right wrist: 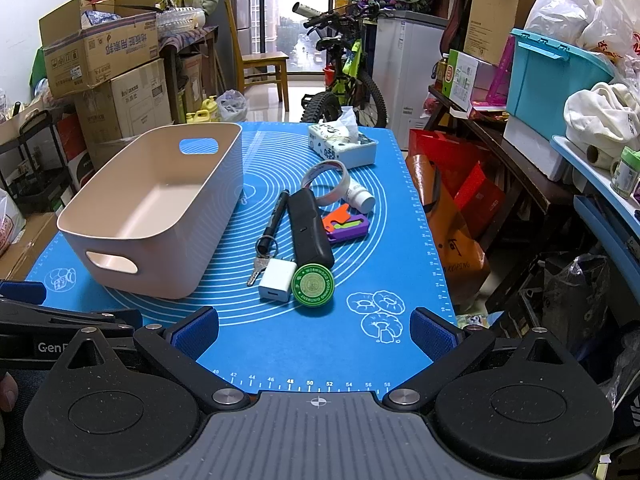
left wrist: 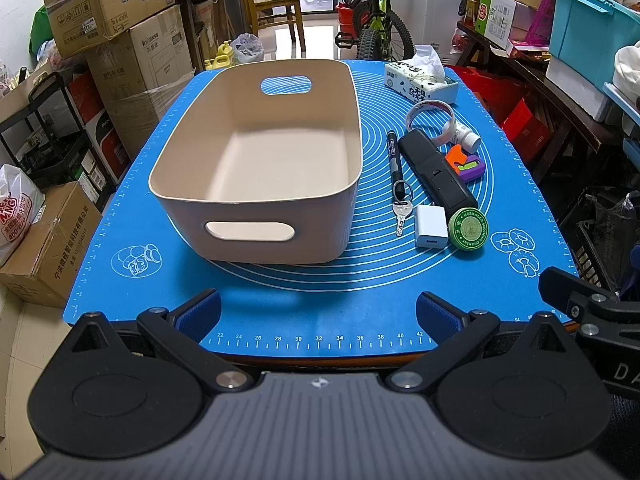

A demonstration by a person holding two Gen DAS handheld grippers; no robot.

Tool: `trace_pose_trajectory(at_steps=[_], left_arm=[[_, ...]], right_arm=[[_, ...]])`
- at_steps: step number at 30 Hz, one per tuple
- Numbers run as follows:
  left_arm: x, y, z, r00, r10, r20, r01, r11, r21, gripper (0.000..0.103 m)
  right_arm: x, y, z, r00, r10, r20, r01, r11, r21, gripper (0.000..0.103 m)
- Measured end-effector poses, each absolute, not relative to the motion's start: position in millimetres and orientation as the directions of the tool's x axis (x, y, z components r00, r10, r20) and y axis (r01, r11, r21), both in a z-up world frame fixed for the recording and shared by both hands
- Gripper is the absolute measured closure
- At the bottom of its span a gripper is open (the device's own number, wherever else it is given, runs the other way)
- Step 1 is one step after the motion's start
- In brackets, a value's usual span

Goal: Organize rigid objects

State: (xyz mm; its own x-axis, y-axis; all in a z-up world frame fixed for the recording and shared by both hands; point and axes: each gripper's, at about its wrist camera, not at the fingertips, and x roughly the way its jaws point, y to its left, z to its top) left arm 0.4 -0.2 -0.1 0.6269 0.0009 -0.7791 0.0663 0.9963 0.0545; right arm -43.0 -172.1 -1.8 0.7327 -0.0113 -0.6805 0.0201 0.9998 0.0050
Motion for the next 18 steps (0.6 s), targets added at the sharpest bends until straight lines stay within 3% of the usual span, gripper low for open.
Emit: trace_pose_trajectory(at_steps=[18], left_arm=[[0.2,-1.3,-3.5,0.627,0.002,-0.779,0.068,0.996,0.056,0.001]], right_arm=[[-43.0,-172.4,-1.7,0.733,-0.012,-0.68,0.021,1.0,0.005,0.002]])
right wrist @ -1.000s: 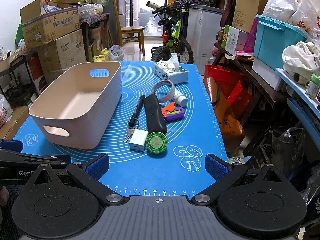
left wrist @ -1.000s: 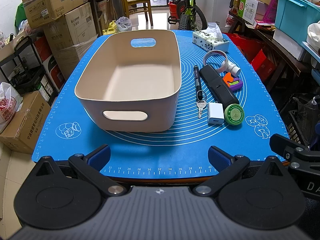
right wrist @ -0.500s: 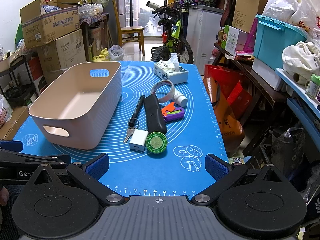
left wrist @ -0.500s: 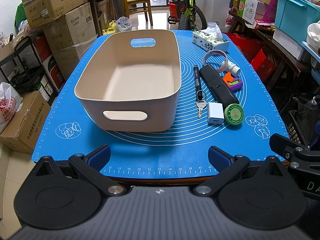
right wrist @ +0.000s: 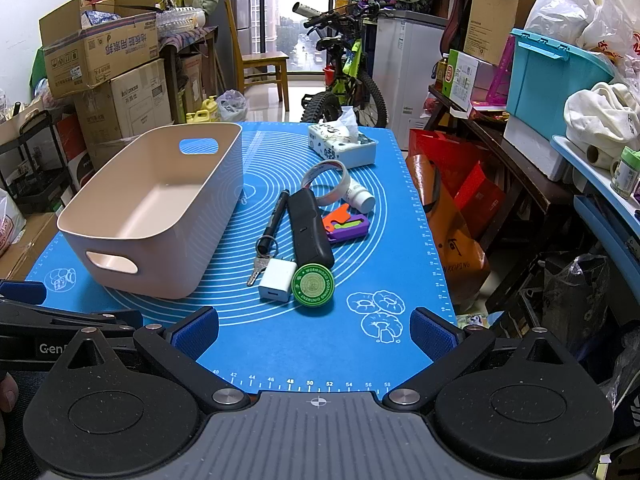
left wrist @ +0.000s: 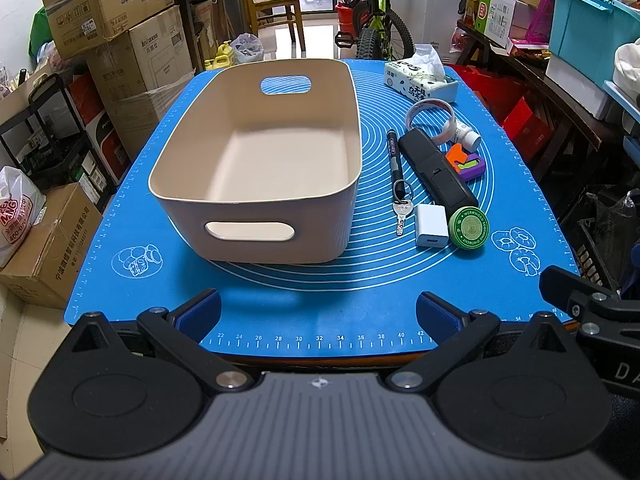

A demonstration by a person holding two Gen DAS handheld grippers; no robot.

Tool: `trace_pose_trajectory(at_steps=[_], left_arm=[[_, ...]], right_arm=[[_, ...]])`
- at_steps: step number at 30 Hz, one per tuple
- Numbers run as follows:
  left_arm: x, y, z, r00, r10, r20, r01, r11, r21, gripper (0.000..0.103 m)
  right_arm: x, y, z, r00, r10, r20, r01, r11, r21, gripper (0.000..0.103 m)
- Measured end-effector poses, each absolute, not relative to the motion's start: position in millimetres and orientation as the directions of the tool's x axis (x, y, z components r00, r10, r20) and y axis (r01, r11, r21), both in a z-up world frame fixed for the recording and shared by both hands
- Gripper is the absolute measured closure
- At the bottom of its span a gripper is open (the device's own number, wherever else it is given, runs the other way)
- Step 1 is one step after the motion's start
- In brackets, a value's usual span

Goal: Organize rigid objects

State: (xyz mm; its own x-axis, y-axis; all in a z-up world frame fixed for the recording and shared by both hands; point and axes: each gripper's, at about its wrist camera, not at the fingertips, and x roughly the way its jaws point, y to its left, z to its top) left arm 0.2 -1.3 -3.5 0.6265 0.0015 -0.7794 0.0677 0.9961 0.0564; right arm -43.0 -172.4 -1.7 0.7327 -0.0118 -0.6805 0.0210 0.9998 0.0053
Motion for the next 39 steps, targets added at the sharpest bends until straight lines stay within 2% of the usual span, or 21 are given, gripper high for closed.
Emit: trace_pose_trajectory(at_steps=[39], left_arm=[[1.1,0.4,0.7,0.618,-0.013,-0.786,0.088,0.995,0.053,0.001]], right_arm=[[-38.2,-175.0,0.5,0.721,-0.006,-0.693,0.045,0.998,0.037,0.002]])
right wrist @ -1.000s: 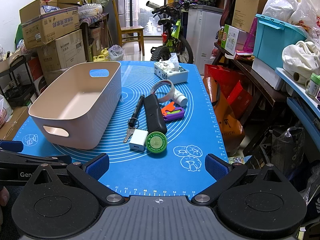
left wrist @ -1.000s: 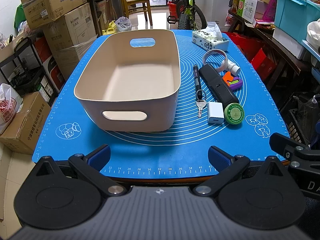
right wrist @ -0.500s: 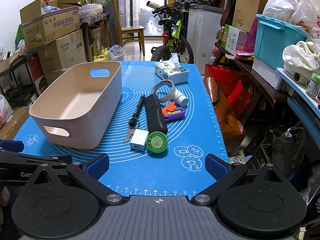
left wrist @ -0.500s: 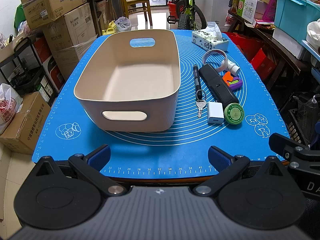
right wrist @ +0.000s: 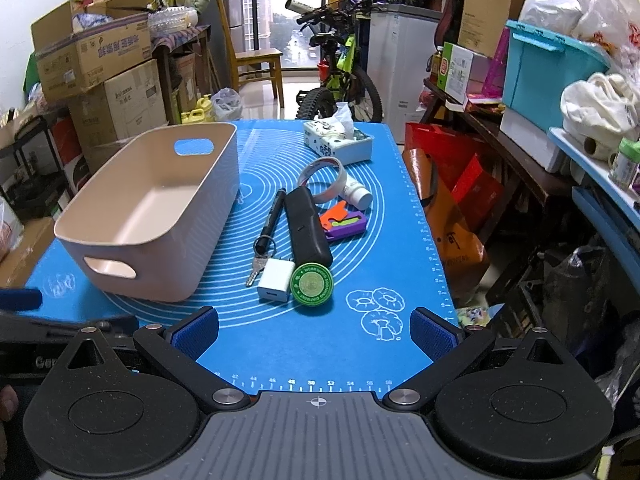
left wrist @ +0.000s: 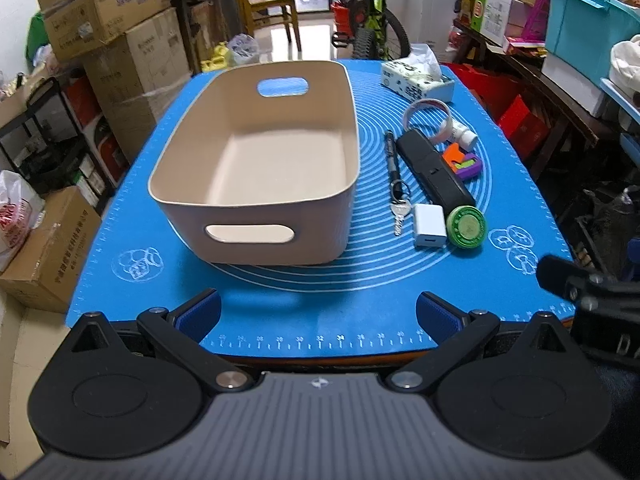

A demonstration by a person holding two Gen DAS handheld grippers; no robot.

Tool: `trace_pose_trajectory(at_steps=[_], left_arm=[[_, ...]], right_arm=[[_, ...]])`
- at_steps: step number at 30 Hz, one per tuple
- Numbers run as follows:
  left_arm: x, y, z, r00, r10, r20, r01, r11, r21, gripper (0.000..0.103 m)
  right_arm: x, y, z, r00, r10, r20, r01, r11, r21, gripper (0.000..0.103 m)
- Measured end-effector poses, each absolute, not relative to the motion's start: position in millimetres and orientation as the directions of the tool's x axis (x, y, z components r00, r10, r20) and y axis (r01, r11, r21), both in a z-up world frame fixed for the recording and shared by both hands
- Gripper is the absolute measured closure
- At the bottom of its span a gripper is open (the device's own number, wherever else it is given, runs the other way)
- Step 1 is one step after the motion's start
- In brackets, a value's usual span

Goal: Organize rigid objects
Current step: 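Grasp the beige bin's rim with the left tool while the right tool approaches the green tin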

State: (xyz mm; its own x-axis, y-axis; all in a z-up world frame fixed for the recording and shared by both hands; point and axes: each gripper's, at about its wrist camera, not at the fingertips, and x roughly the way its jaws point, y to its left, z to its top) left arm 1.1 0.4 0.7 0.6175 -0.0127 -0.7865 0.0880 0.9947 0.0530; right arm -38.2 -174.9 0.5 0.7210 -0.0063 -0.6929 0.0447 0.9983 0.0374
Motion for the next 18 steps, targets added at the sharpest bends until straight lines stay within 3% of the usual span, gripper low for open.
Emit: trace_pose_trajectory(at_steps=[18], left_arm=[[42.6,18.5,75.2,0.732,0.046,-0.68,0.049,0.992,0.12,0.001]], right_arm=[[12.3,-190.8,51.6,0.758,0.061,-0.649,0.067,0.983,0.17,0.002]])
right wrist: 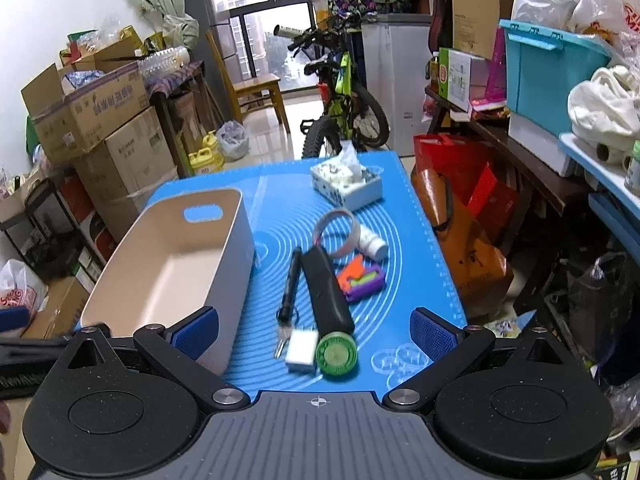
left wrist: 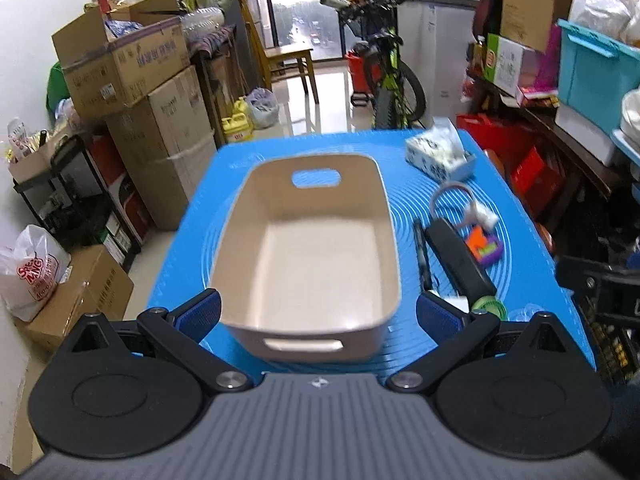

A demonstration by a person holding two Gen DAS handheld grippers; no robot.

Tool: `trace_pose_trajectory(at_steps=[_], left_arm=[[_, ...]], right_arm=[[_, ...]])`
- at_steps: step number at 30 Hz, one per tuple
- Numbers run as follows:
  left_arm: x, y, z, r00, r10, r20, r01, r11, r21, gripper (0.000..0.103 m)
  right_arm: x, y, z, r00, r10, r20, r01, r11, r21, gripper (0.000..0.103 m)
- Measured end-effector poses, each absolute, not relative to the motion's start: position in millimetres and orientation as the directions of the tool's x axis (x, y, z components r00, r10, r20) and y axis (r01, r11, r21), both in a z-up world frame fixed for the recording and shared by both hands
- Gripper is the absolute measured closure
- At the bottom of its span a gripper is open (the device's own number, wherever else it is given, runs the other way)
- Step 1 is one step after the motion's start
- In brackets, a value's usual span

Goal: Organize rigid objects
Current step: 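Grasp the beige bin's rim with the left tool while the right tool approaches the green tin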

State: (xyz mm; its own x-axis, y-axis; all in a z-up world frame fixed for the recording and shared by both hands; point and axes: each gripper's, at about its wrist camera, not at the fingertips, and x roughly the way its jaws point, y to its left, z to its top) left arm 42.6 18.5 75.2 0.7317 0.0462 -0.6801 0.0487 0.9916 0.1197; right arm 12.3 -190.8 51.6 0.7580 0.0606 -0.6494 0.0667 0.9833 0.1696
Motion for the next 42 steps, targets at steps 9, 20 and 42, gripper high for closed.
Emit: trace_pose_trajectory(at_steps=[9,20,42], left_arm=[[82.3,41.0,73.8,0.722,0.079,-0.687,-0.003,0.994,0.11,0.001],[146.1,95.1,35.3,0.636,0.136,-0.76,-0.065,0.99,0.123,0.001],[196.3,146.6,-35.4,0.47,0.088,-0.878,-0.058,0.996,0.069,0.041]], right_arm=[[46.6,-199.3,51.5,0.759,0.085,-0.646,0.077,0.973,0.219,0.002],[108.6,-187.5,17.3,0.727,0.032,-0.686,0.09,0.986,0.141,0.002],[155.5,-211.0,-88.1,0.51,0.031,-0.86,0.169,0.976,0.136,0.009]])
